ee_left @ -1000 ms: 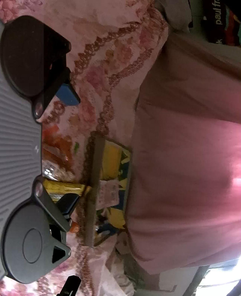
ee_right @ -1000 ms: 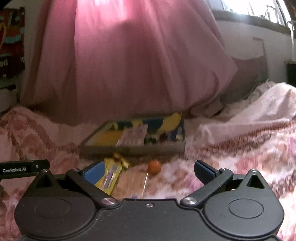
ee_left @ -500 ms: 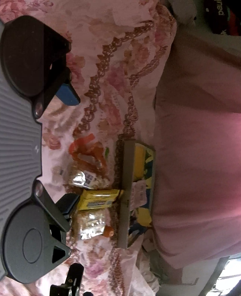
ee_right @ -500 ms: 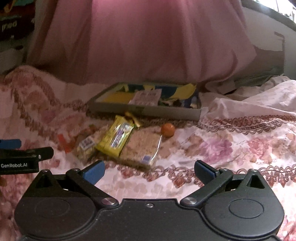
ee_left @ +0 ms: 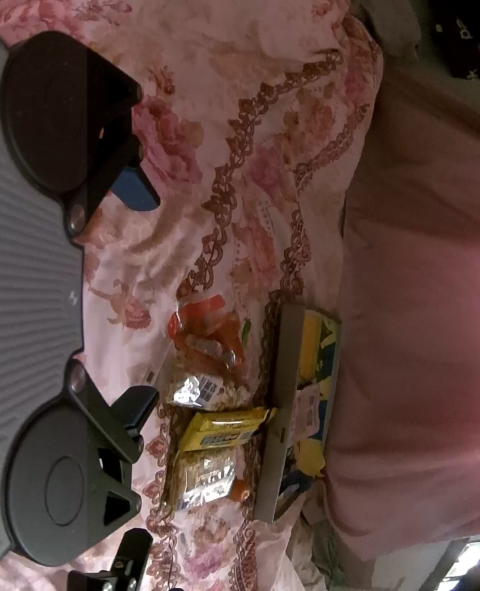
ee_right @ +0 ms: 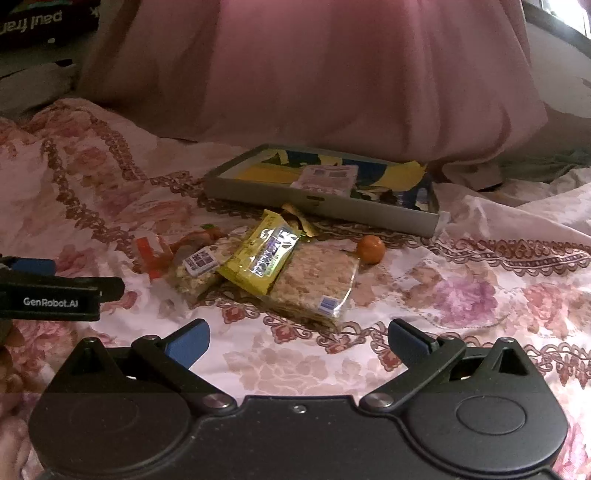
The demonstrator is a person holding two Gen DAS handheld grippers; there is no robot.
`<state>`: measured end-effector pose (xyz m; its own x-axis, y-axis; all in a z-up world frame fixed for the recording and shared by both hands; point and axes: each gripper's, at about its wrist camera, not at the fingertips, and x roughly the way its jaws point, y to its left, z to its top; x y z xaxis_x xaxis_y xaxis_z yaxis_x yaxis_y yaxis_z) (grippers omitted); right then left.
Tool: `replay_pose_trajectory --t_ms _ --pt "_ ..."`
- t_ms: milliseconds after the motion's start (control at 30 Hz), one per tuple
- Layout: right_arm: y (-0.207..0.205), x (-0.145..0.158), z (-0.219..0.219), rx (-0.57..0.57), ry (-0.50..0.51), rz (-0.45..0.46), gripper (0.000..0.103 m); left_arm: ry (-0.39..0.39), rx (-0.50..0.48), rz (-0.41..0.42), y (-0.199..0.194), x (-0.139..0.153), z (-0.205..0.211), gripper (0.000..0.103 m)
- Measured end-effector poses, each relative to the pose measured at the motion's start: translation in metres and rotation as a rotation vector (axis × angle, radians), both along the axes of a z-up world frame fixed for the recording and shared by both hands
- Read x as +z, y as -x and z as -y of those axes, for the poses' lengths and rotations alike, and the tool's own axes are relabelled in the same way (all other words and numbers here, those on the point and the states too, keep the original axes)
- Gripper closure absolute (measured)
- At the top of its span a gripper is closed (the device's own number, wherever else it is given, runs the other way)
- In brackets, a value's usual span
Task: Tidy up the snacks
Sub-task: 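Move both tools back from the box to the snack pile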
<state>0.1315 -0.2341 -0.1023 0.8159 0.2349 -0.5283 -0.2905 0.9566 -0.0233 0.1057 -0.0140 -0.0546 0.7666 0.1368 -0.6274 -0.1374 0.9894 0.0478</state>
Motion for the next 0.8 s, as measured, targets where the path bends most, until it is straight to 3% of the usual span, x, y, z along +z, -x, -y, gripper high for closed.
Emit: replay_pose_trajectory --t_ms 400,800 --pt "-0.004 -0.003 -0.006 0.021 -0.004 -0.007 0.001 -0.020 0.072 0.009 -0.016 0.001 -0.012 0.000" --pt "-0.009 -0.005 -0.013 0.059 0.016 -0.008 0.001 0.011 0.152 0.010 -0.027 0.000 -0.032 0.000"
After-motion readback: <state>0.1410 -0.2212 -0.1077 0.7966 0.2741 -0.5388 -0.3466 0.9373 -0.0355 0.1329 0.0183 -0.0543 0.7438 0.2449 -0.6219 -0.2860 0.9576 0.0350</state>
